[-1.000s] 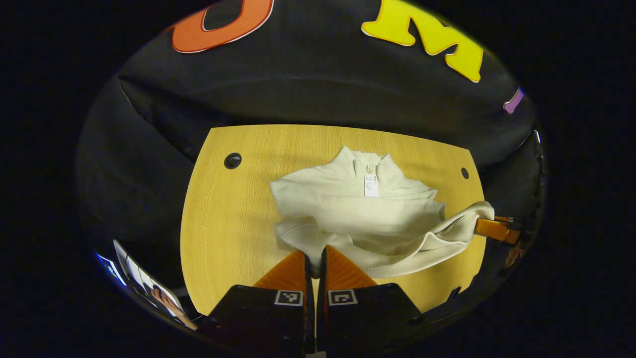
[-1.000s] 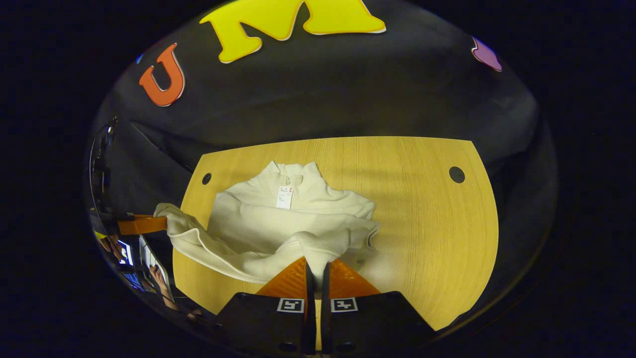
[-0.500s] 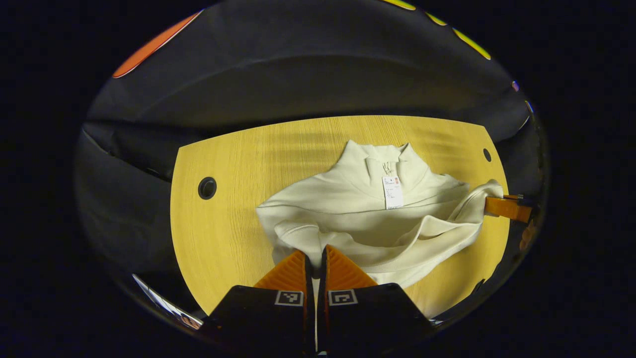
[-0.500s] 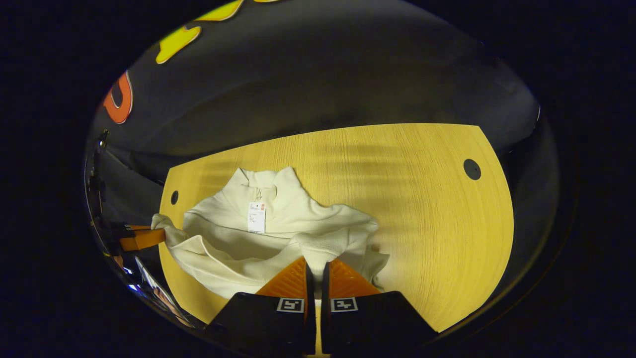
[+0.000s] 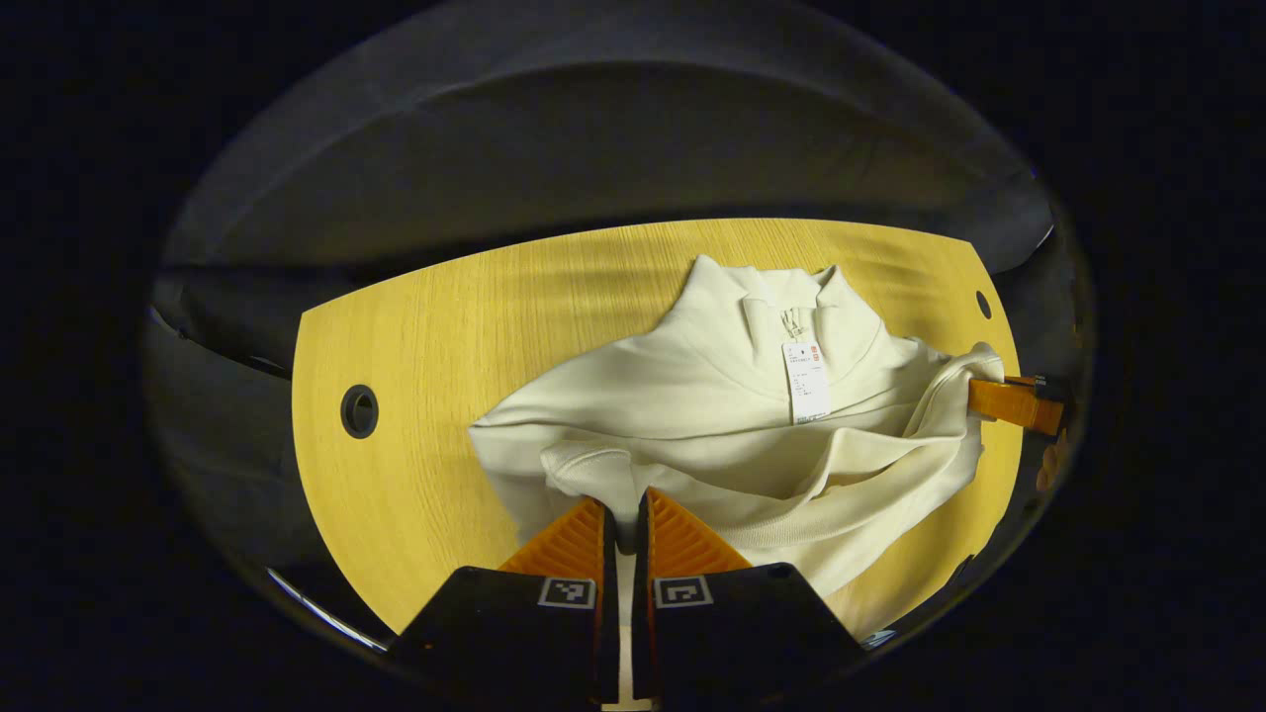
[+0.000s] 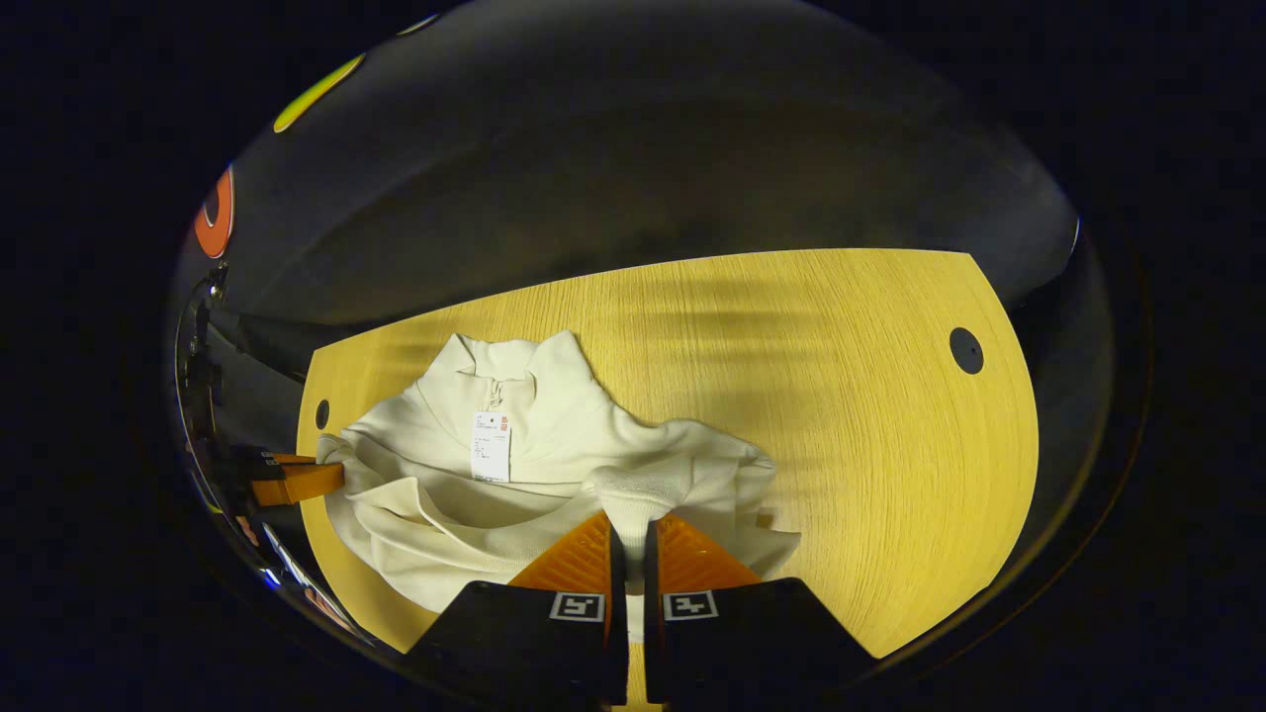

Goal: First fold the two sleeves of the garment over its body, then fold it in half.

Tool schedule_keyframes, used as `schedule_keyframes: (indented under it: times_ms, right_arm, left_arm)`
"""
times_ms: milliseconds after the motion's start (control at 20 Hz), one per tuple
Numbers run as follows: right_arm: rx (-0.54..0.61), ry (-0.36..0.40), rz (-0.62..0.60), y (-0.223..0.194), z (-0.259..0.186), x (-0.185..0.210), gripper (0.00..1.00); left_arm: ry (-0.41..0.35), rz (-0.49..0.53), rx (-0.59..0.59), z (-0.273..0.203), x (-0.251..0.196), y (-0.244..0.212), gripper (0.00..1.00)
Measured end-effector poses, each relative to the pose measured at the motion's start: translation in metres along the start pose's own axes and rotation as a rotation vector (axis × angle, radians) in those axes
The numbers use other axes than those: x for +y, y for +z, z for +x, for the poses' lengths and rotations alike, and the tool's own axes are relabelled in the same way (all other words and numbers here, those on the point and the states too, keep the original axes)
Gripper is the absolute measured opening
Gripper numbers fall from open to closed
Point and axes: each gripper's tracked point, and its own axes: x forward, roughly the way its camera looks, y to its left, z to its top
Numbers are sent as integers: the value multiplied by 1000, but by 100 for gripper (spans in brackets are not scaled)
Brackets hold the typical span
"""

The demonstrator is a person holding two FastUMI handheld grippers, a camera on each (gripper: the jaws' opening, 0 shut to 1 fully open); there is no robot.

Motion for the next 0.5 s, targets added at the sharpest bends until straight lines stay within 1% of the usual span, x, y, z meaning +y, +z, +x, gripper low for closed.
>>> schedule_keyframes:
  times_ms: [100,150,200,300,350,400,450,500]
  right_arm:
    - [-21,8,-6,4,-4,4,12]
    - [-35,13,-12,7,-6,7,12]
    - [-45,19,-23,10,-10,10,16]
    - [-84,9,-51,18,-19,12,15]
    - [-115,9,-64,25,-25,15,29]
    - [-147,6,-78,32,-33,16,39]
    - [-173,11,-92,36,-41,20,34]
    - [-190,-4,-112,38,-46,19,52]
  left_arm:
    - [-11,-5,-30,-6,-2,4,13]
    - [-4,-1,-50,-8,0,8,18]
    - [9,0,-71,-9,2,12,22]
    - [27,5,-86,-13,3,16,61]
    - [26,3,-93,-17,2,17,82]
    - [22,-1,-100,-20,0,17,84]
    - [23,-5,-112,-25,-1,17,88]
    - [27,-10,-131,-30,-1,20,99]
